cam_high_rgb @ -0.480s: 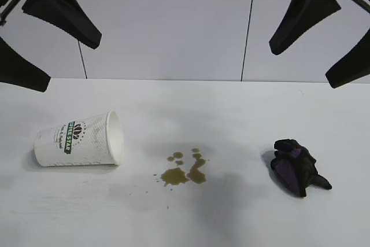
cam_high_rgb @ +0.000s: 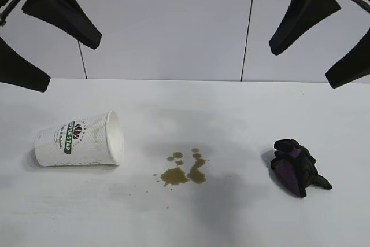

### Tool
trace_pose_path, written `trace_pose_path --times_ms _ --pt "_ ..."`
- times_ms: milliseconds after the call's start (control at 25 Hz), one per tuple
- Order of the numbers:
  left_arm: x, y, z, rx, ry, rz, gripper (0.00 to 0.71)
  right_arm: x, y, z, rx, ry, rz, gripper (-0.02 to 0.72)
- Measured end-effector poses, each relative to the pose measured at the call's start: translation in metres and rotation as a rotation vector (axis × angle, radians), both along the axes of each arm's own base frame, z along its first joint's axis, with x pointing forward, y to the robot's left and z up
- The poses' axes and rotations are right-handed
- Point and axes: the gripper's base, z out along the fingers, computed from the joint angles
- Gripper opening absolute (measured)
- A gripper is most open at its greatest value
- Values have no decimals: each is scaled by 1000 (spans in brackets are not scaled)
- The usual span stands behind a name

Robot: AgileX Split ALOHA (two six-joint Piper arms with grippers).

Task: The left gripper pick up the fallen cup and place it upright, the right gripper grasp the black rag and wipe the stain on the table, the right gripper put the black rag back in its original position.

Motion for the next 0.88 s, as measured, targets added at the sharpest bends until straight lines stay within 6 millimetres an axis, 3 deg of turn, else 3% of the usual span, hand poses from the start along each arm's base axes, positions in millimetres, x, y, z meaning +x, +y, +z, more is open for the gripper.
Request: trace_pose_path --times_ms 760,880 --pt "2 1 0 5 -17 9 664 -1 0 0 0 7 4 556" --pt "0 -1 5 17 -51 -69 664 -1 0 0 0 7 4 556"
